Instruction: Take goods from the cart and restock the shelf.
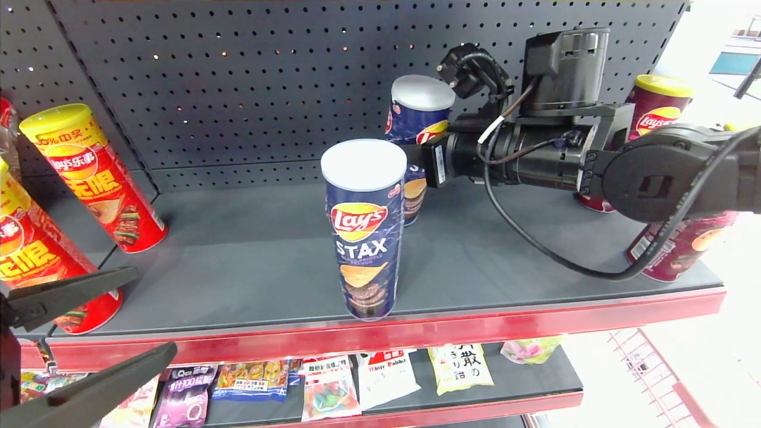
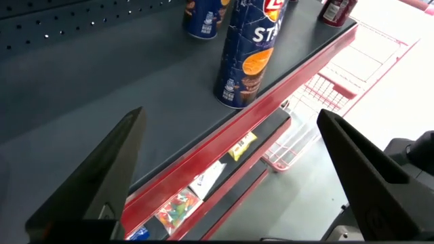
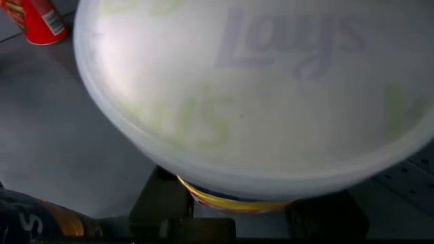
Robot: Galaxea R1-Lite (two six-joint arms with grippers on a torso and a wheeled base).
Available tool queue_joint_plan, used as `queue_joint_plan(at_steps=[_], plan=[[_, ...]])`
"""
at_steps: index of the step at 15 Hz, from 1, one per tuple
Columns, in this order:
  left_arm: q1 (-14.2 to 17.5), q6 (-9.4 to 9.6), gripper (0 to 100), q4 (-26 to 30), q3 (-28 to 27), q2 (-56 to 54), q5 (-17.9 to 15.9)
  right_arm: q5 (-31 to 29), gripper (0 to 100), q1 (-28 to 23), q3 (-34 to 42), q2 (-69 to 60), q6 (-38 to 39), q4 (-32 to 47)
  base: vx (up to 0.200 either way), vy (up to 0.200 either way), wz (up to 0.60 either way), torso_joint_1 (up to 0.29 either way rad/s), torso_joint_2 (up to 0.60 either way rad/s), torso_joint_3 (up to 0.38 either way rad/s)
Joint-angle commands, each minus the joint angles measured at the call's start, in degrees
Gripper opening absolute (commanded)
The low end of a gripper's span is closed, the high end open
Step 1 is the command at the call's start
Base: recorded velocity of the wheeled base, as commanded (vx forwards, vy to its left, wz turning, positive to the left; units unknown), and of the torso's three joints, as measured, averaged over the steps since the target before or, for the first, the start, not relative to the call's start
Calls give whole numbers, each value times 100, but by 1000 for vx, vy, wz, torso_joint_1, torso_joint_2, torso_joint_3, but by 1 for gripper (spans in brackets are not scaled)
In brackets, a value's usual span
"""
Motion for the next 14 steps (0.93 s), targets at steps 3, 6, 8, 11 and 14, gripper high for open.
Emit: queue_joint_plan(at_steps=[3,6,8,11,14], plan=[[-1,3,100,-1,-3,27,15,1,0,18,-3,82,1,1,0,0,0,0,0,0],[8,11,100,-10,15,27,6,10,0,18,32,90,1,1,0,0,0,0,0,0],[-1,3,100,-10,6,45,6,1,0,27,32,117,1,1,0,0,0,0,0,0],[-1,11,100,-10,111,27,-3,1,100,88,58,117,10,1,0,0,0,0,0,0],[-1,11,100,-10,120,27,6,-16,100,97,111,82,10,-8,0,0,0,0,0,0]])
